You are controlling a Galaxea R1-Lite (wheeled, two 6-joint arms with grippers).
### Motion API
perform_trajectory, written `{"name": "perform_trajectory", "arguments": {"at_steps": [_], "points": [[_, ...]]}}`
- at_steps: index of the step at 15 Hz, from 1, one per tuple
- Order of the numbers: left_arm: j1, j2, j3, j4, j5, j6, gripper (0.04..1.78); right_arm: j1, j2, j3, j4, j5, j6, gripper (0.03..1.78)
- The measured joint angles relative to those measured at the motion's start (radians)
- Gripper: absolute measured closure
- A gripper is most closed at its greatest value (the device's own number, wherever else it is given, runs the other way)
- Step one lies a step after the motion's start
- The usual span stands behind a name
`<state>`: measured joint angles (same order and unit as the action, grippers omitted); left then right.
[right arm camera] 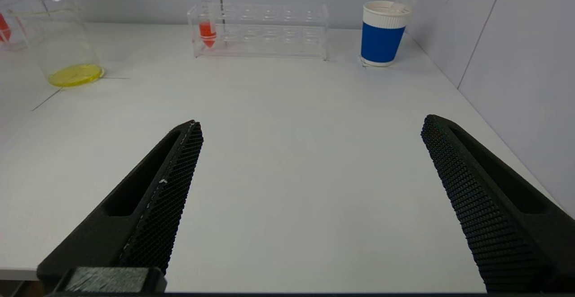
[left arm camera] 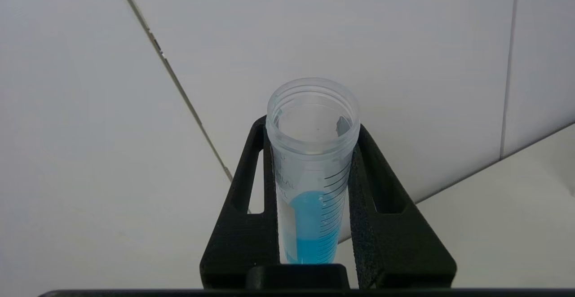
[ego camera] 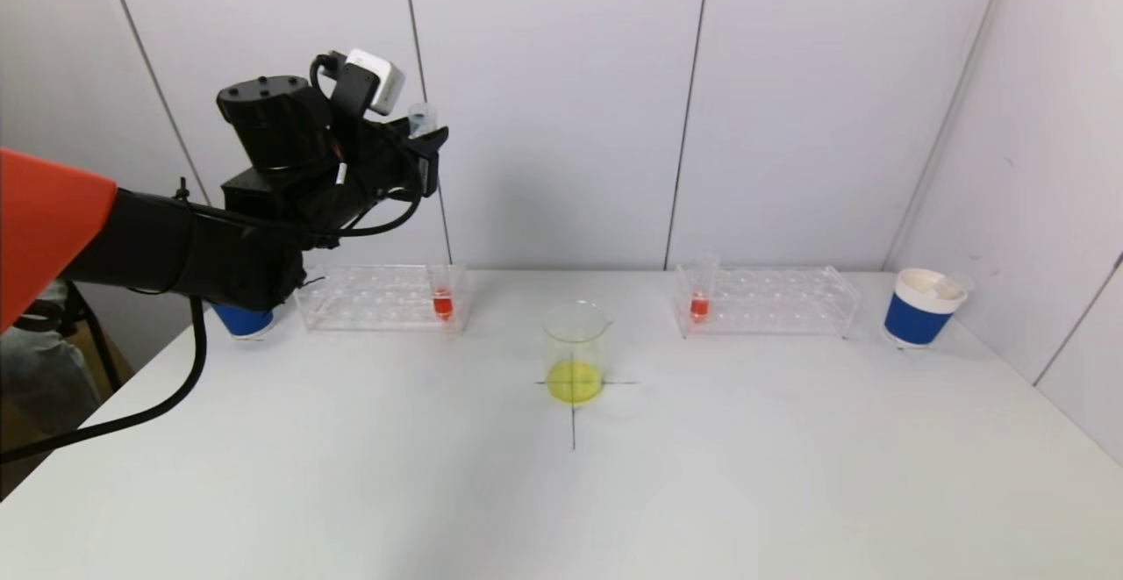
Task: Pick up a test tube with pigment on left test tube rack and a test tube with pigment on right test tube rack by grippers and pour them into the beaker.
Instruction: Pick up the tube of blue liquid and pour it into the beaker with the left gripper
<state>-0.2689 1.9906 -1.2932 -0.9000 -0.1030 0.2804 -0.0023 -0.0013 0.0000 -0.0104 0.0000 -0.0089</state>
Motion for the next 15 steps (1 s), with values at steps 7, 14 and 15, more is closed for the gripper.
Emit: {"name": "perform_trajectory", "arguments": {"at_steps": [7,14,15], "points": [[-0.102,0.027,-0.050,0.011,0.009,0.007,1.36,0.000,0.000,0.000,0.000,0.000,0.000,0.04],[-0.145,0.036,-0.048,0.007,-0.157,0.212,1.36,0.000,0.000,0.000,0.000,0.000,0.000,0.04],[-0.145,0.038,-0.047,0.006,-0.180,0.234,1.36,0.000,0.000,0.000,0.000,0.000,0.000,0.04]]}}
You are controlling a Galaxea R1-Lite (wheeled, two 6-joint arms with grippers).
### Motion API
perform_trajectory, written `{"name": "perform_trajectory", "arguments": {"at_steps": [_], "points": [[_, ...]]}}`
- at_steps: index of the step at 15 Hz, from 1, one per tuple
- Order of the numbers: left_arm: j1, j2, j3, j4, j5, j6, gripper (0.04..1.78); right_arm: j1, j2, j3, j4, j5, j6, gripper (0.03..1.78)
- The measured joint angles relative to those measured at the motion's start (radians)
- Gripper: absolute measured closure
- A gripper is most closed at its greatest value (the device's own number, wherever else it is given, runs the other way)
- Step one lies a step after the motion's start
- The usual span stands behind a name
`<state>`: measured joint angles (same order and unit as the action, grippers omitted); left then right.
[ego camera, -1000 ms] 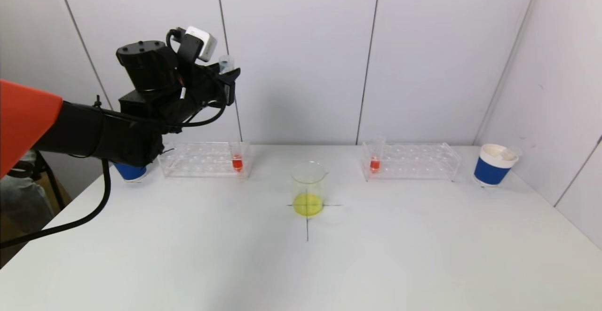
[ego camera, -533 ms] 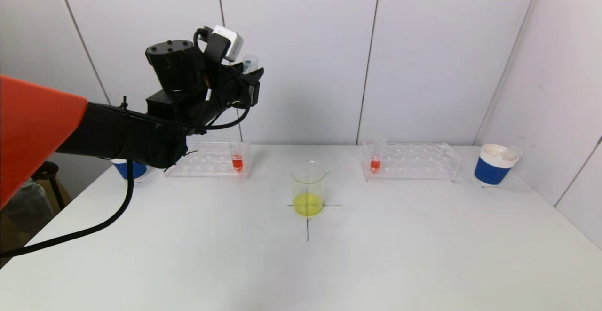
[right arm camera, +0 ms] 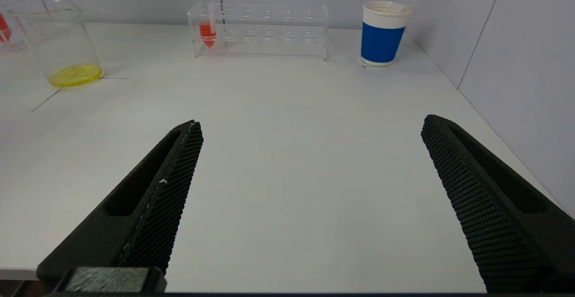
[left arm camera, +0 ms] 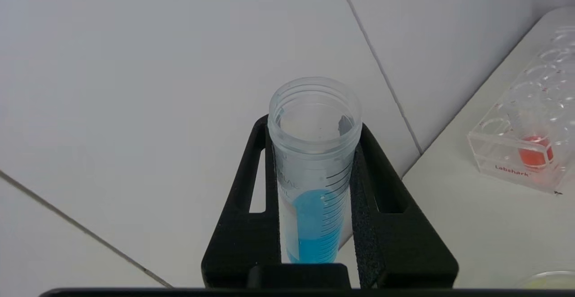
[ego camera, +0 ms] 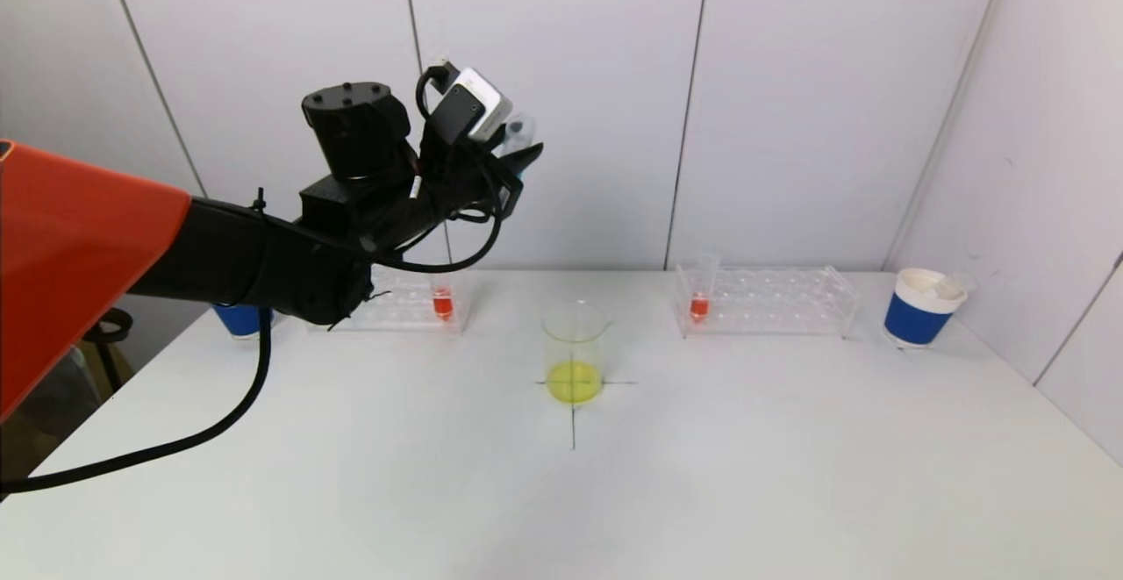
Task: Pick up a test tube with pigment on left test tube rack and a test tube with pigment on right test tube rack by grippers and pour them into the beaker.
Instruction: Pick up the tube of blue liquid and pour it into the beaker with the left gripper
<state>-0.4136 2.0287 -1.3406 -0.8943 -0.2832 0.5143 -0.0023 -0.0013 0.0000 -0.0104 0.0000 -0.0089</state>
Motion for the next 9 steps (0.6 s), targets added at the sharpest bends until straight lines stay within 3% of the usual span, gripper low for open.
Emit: {"name": "perform_trajectory", "arguments": {"at_steps": [6,9], "points": [[0.000,0.005,0.033,-0.003,-0.229,0.214,1.36,0.000,0.000,0.000,0.000,0.000,0.000,0.04],[-0.001,0.011,0.041,-0.003,-0.293,0.271,1.36,0.000,0.000,0.000,0.000,0.000,0.000,0.04]]}}
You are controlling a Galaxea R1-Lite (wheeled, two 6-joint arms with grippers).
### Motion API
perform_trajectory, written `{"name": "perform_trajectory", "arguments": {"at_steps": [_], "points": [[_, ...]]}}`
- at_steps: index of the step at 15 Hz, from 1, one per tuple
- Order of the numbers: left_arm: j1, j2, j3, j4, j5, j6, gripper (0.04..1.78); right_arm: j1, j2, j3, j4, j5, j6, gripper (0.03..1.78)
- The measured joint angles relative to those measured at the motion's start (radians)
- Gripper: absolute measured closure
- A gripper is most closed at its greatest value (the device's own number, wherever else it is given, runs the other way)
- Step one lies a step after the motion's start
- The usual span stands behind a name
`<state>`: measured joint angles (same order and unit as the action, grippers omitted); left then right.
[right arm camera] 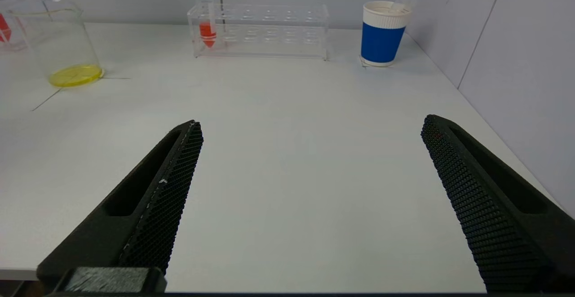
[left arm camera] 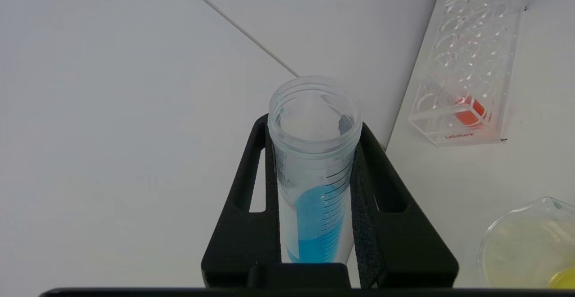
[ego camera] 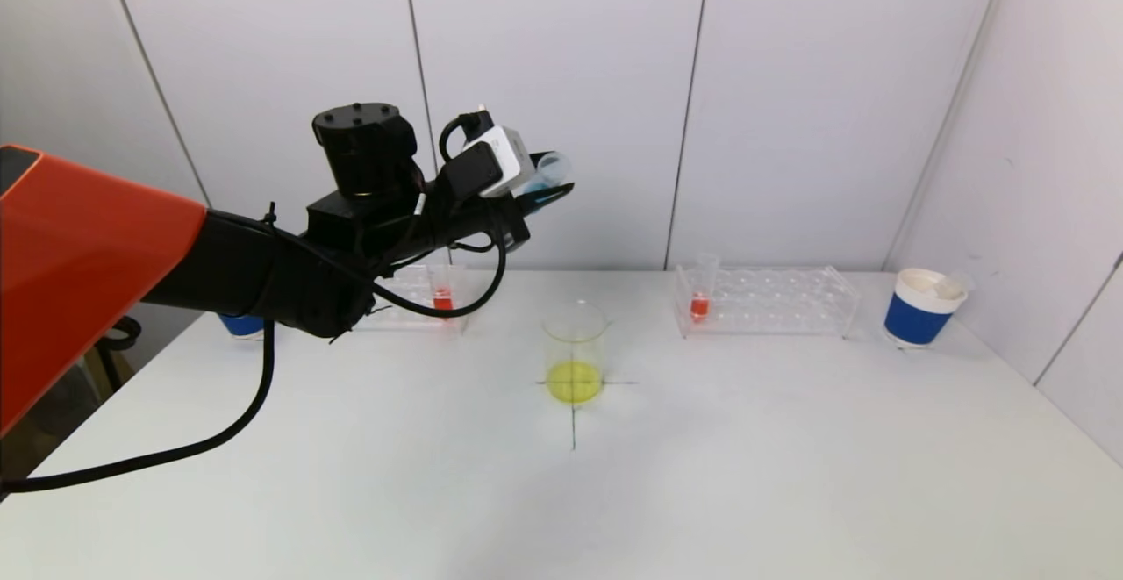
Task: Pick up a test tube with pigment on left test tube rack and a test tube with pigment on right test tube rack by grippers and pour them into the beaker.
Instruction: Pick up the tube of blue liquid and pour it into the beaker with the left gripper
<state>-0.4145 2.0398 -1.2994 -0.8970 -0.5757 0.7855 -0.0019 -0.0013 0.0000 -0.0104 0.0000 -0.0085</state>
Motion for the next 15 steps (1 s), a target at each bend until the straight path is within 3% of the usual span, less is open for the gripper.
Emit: {"name": "perform_trajectory", "arguments": {"at_steps": [7,15], "points": [[0.001,0.032,-0.001,-0.002,-0.116,0.219,1.36,0.000,0.000,0.000,0.000,0.000,0.000,0.04],[-0.007,0.043,0.003,0.000,-0.154,0.300,1.36,0.000,0.000,0.000,0.000,0.000,0.000,0.04]]}}
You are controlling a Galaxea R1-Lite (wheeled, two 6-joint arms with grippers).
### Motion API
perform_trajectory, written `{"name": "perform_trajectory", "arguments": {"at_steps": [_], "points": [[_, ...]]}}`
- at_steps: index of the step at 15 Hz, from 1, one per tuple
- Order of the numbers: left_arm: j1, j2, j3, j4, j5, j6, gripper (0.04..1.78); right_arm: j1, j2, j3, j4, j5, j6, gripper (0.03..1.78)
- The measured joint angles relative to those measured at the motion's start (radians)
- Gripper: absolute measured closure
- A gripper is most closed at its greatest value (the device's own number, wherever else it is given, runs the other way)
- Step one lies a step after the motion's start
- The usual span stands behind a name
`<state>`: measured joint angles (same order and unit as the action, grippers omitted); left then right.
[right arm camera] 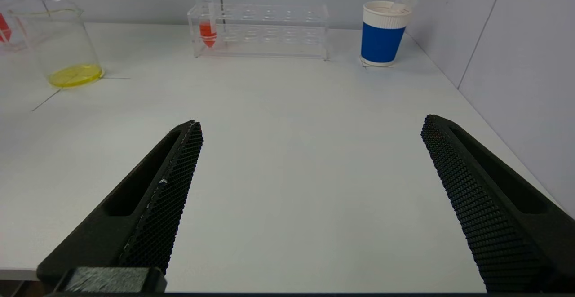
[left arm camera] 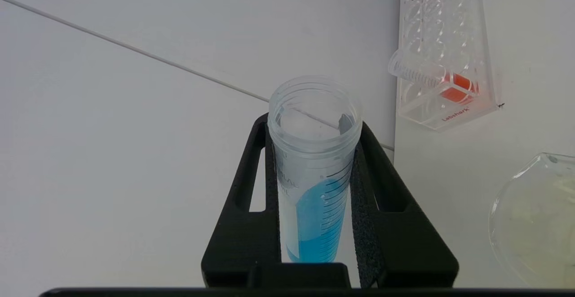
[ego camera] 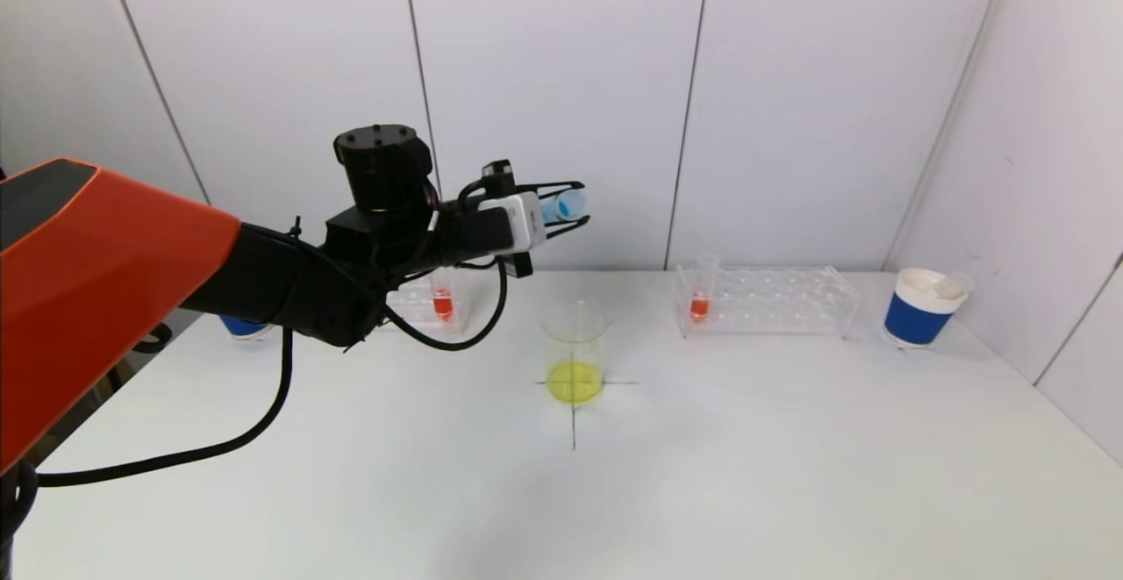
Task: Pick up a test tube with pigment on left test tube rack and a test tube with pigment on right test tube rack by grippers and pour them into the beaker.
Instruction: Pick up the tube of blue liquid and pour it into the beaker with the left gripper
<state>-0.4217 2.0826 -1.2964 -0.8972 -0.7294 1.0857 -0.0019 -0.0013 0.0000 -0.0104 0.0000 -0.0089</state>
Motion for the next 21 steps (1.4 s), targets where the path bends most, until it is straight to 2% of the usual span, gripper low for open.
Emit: {"name": "perform_trajectory", "arguments": {"at_steps": [8,14,21], "points": [[-0.003,0.004,0.035,-0.027,-0.038,0.047,1.36,0.000,0.000,0.000,0.000,0.000,0.000,0.04],[0.004,0.009,0.078,-0.034,-0.071,0.151,1.36,-0.001,0.000,0.000,0.000,0.000,0.000,0.04],[0.011,0.004,0.145,0.000,-0.107,0.216,1.36,0.000,0.000,0.000,0.000,0.000,0.000,0.04]]}}
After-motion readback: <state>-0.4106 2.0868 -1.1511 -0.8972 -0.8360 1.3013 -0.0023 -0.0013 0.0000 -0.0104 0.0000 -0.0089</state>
